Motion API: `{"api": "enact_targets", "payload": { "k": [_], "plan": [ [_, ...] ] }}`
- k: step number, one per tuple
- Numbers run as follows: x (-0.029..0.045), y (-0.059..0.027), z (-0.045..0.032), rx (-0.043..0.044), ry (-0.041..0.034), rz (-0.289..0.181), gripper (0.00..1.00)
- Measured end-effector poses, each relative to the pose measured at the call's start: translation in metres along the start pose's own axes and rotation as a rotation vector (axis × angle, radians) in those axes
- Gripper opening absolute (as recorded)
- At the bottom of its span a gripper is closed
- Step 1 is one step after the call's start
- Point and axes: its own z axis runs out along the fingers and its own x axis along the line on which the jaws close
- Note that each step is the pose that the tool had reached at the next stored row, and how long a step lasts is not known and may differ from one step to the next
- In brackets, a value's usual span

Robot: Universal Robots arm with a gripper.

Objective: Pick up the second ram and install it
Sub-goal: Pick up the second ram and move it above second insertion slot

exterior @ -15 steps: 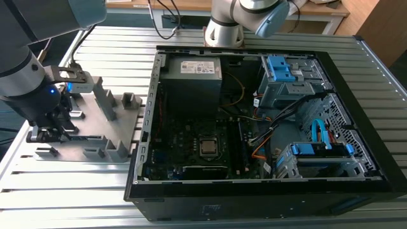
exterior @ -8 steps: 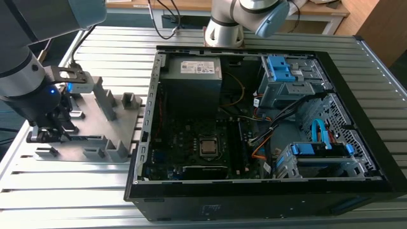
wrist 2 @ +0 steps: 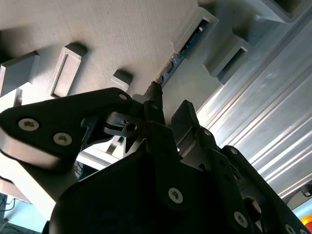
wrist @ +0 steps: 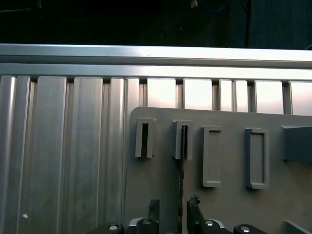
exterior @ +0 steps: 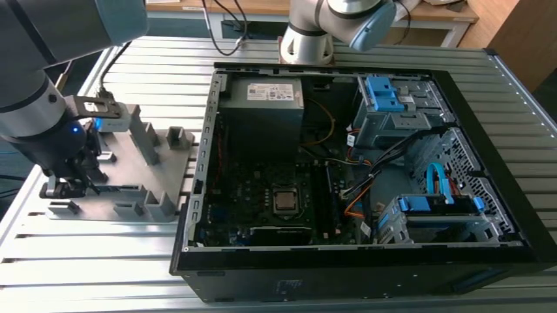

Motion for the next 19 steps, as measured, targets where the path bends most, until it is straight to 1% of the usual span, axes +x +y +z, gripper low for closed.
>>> {"api": "enact_targets", "payload": {
  "k": [19],
  "plan": [
    [0.0005,-0.0008,0.0155,-0.0002,0.0001,0.0,0.36]
  ]
}}
